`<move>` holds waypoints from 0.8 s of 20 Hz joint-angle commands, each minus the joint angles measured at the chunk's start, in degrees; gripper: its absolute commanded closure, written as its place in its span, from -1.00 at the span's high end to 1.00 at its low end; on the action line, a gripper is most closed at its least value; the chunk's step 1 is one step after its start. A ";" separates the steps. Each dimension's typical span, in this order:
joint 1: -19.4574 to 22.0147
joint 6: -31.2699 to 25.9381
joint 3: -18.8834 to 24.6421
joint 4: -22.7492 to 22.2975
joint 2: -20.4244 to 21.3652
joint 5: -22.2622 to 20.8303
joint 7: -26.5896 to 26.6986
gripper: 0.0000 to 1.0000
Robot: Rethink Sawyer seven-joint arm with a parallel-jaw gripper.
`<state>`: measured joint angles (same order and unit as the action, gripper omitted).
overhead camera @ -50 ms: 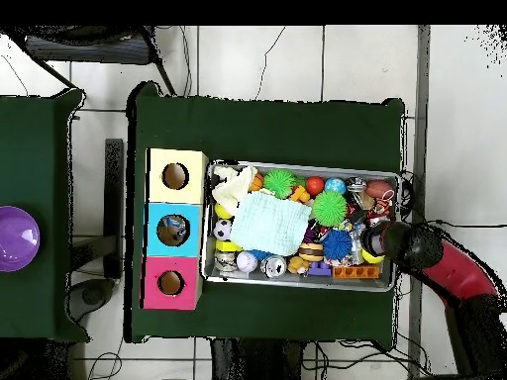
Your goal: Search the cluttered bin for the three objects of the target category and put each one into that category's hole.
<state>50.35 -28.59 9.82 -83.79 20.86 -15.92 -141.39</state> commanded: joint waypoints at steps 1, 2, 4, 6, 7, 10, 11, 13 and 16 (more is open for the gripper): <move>-0.50 3.69 0.73 -0.44 -9.18 -7.01 7.17 -1.00; -0.98 2.84 0.31 -0.24 -9.01 -6.83 6.86 -1.00; -2.20 3.19 -0.95 -0.16 -8.36 -6.58 4.49 -1.00; -3.05 2.11 -1.80 -0.44 -7.53 -6.06 3.23 -1.00; -3.37 1.78 -2.09 -0.51 -7.18 -5.92 3.06 -1.00; -4.13 0.83 -2.76 -1.05 -5.89 -5.50 2.89 -1.00; -4.30 0.46 -2.91 -1.25 -5.39 -5.37 3.02 -1.00; -4.43 0.03 -2.75 -2.64 -3.53 -4.96 3.39 -1.00; -3.57 0.64 -1.52 -5.49 0.30 -4.25 4.26 -1.00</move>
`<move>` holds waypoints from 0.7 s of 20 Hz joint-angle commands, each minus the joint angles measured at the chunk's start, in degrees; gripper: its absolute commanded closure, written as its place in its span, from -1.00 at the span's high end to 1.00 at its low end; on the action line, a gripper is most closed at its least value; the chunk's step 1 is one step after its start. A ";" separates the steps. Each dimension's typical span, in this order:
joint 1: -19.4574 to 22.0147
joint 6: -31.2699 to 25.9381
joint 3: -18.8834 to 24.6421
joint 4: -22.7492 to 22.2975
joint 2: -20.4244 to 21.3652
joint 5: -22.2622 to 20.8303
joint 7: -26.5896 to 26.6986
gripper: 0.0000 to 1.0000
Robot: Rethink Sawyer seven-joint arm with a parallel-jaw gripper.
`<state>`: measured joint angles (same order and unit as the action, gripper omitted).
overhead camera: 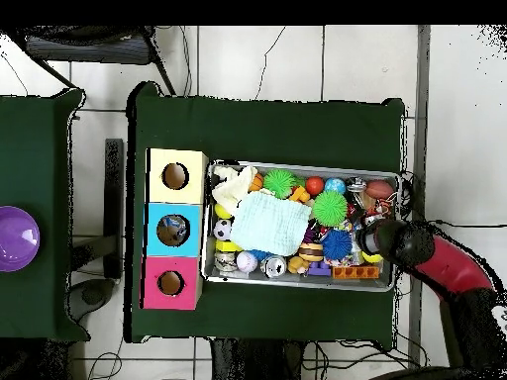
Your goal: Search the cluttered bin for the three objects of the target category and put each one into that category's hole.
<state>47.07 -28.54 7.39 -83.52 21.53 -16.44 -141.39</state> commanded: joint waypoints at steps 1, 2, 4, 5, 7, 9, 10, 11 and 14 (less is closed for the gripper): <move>-0.11 0.97 1.20 -6.54 0.85 -3.64 4.36 -1.00; -0.12 0.60 1.25 -6.87 1.81 -3.48 4.44 -1.00; -0.34 -0.10 1.16 -7.47 3.60 -3.26 4.48 -1.00; -0.41 -0.39 1.13 -7.77 4.40 -3.18 4.52 -1.00; -0.95 -0.62 0.81 -8.64 6.00 -3.11 4.07 -1.00; -1.23 -0.95 0.82 -9.38 7.14 -2.88 3.86 -1.00; -1.35 -0.91 0.75 -9.56 7.39 -2.89 3.71 -1.00; -1.47 -0.87 0.68 -9.73 7.63 -2.89 3.56 -1.00; -1.49 -0.90 0.72 -10.24 8.65 -2.72 3.44 -1.00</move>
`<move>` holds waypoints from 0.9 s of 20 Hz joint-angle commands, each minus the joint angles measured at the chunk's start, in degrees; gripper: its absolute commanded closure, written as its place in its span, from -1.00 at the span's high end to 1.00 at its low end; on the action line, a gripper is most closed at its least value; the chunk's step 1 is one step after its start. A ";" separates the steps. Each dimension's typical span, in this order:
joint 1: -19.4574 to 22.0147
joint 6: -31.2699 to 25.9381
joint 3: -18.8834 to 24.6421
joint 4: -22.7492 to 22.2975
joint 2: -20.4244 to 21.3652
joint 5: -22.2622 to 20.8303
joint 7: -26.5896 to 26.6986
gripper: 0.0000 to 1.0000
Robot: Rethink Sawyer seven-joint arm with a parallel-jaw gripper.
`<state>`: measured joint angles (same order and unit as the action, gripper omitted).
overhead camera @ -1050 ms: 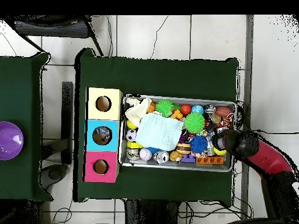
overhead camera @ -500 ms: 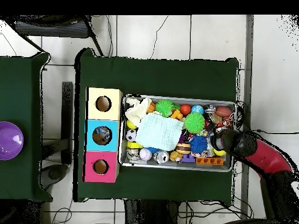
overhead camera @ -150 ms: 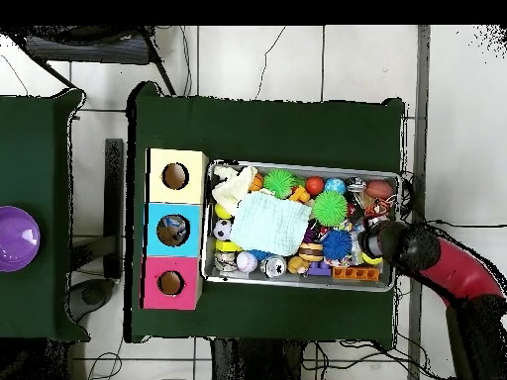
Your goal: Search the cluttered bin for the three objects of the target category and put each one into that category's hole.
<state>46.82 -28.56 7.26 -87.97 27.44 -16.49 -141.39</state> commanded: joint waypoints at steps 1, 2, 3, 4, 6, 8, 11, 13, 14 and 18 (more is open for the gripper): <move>-1.24 -0.88 0.87 -5.96 3.07 -2.61 3.40 -1.00; -1.24 -0.79 0.85 -6.11 3.33 -2.59 3.33 -1.00; -1.23 -0.70 0.84 -6.26 3.59 -2.56 3.26 -1.00; -1.23 -0.61 0.82 -6.41 3.86 -2.53 3.18 -1.00; -1.22 -0.29 0.91 -6.39 3.91 -2.66 3.26 -1.00; -1.51 0.47 0.63 -6.17 3.56 -3.19 3.14 -1.00; -1.62 1.69 0.68 -4.88 2.74 -4.78 4.78 1.00; -1.25 3.04 0.96 -4.86 2.51 -5.23 5.08 1.00; -1.06 3.71 1.11 -4.84 2.40 -5.46 5.23 1.00; -0.44 7.01 1.38 -3.56 0.67 -6.09 3.64 1.00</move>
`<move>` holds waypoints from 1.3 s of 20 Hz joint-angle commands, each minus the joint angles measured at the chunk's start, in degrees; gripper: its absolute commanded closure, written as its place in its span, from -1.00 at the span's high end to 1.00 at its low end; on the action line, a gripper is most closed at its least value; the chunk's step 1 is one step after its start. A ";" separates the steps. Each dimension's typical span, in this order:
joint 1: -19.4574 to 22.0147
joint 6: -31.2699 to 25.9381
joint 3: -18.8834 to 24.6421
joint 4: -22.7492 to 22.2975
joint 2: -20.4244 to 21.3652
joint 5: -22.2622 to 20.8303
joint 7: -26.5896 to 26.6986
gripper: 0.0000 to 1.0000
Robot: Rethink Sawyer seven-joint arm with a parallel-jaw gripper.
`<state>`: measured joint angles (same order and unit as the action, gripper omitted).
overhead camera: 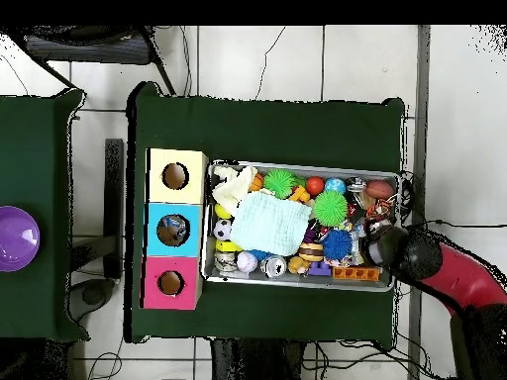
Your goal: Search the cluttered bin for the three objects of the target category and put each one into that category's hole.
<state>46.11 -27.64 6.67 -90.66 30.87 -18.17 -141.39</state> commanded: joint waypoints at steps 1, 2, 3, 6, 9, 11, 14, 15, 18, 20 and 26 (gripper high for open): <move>0.36 6.33 2.05 -0.87 -3.01 -4.58 3.46 1.00; 0.53 6.13 2.16 -0.76 -3.36 -4.62 3.51 1.00; 0.60 6.49 2.13 -0.37 -3.97 -4.87 3.44 1.00; 0.50 6.61 1.64 0.87 -5.40 -5.65 3.67 1.00; 1.07 5.54 1.67 2.68 -6.17 -6.60 5.40 1.00; 2.07 5.67 2.37 3.43 -7.04 -7.09 6.46 1.00; 3.32 5.10 3.28 4.73 -8.39 -7.91 8.16 1.00; 3.23 5.16 3.03 5.09 -8.72 -8.35 8.20 1.00; 2.73 4.87 1.99 5.58 -8.72 -9.35 8.04 1.00; 2.62 4.65 1.49 5.67 -8.07 -9.93 8.23 1.00; 3.47 4.15 1.80 6.96 -7.16 -11.19 9.38 1.00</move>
<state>47.33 -23.54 7.91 -87.42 25.56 -23.52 -141.39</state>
